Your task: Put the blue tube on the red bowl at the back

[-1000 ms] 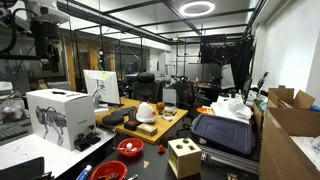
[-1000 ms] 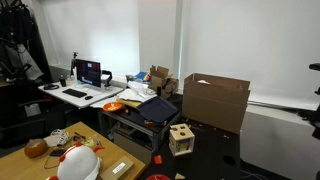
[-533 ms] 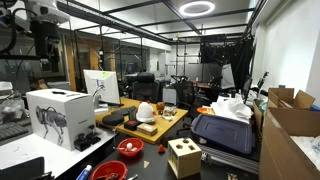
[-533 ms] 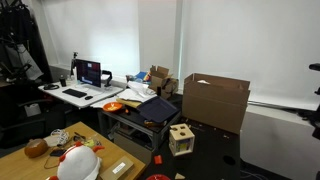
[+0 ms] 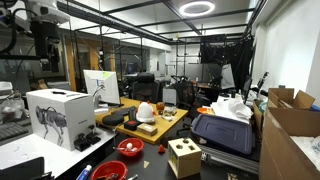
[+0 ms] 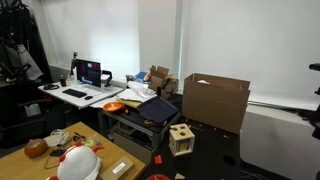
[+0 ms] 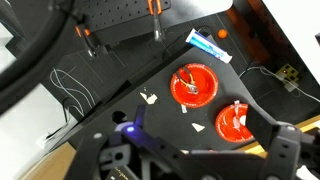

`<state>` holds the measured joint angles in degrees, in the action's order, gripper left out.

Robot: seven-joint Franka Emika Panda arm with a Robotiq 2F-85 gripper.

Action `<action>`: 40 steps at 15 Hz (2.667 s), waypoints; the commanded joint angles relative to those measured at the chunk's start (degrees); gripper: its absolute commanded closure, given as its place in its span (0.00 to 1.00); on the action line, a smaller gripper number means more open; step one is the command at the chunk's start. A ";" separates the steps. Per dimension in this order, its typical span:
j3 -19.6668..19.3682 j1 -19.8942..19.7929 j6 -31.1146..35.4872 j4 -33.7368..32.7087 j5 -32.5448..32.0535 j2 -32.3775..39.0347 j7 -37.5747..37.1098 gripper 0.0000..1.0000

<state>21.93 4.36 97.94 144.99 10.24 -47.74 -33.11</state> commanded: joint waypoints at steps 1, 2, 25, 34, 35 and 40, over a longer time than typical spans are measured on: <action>-0.66 0.79 0.10 -0.36 -0.45 0.05 1.35 0.00; -0.47 0.55 0.46 -0.78 -1.10 0.50 1.74 0.00; 0.02 9.46 21.82 -12.27 -16.29 39.33 22.34 0.00; -1.79 11.73 21.87 -17.71 -20.67 54.37 23.66 0.00; -2.03 12.18 22.51 -17.62 -21.64 55.12 23.84 0.00; -2.97 13.74 25.45 -17.22 -22.26 59.61 24.13 0.00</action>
<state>20.12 16.55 121.88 128.28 -11.58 9.57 -9.23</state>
